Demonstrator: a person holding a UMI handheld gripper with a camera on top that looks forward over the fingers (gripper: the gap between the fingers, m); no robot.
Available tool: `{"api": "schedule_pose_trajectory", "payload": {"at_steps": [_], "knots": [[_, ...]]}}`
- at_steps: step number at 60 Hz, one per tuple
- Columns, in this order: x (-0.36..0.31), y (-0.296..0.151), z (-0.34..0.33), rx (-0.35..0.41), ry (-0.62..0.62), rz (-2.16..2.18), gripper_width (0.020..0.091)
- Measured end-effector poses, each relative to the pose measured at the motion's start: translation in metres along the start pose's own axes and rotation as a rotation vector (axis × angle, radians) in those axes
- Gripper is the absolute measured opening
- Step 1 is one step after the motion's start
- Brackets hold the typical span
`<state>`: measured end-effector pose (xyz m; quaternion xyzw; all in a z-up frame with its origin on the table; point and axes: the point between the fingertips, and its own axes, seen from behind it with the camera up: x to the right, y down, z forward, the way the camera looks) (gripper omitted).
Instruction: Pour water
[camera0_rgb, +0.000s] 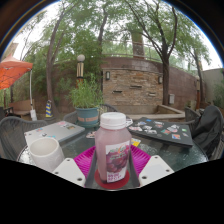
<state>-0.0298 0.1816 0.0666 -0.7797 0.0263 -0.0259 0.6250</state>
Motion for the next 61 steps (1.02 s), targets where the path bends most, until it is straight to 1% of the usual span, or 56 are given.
{"api": "schedule_pose_trajectory", "payload": {"at_steps": [9,12,14,19,21,29,39,52,57,61], "knots": [[0.001,0.001,-0.003,-0.018,0.004,0.0,0.057],[0.003,0.002,-0.005,-0.04,0.012,-0.01,0.0603],[0.005,0.004,-0.007,-0.06,0.019,-0.027,0.0648],[0.01,0.007,-0.016,-0.104,0.049,-0.055,0.084],[0.01,0.007,-0.024,-0.104,0.049,-0.058,0.0858],[0.011,-0.009,-0.063,-0.07,0.06,-0.077,0.083],[0.003,-0.015,-0.141,-0.068,0.051,-0.055,0.0832],[-0.021,-0.016,-0.251,-0.009,0.057,-0.061,0.083],[-0.037,-0.013,-0.283,0.005,0.042,-0.077,0.0829],[-0.049,-0.015,-0.301,0.032,0.031,-0.066,0.083]]}}
